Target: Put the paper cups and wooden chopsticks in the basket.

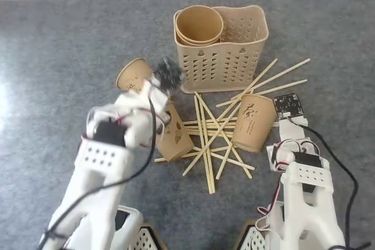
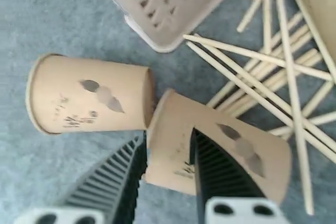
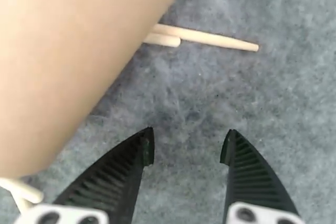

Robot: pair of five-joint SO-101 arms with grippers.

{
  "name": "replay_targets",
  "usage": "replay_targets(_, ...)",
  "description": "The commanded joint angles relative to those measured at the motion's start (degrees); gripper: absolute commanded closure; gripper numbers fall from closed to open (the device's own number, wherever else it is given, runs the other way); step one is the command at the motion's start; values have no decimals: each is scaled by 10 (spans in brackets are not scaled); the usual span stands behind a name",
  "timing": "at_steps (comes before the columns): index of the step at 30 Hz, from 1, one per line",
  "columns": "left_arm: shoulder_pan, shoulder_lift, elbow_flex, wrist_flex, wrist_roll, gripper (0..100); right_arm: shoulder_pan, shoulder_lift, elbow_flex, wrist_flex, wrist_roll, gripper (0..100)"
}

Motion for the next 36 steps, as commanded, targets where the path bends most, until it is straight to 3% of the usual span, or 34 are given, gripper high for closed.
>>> replay_targets(1, -37, 55, -130, 36, -13, 874, -4, -12, -3, -10, -3, 779)
replay_targets(5, -65, 153, -226, 83, -68, 873, -4, -12, -3, -10, -3, 779)
replay_targets(9, -69, 281, -328, 179, -118, 873, -4, -12, -3, -10, -3, 779)
replay_targets(16, -65, 429, -484, 325, -121, 873, -4, -12, -3, -10, -2, 779)
replay_targets(30, -31, 425, -492, 357, -121, 876, -4, -12, -3, -11, -2, 779)
replay_targets(36, -26, 369, -553, 404, -120, 874, -4, -12, -3, -11, -2, 779)
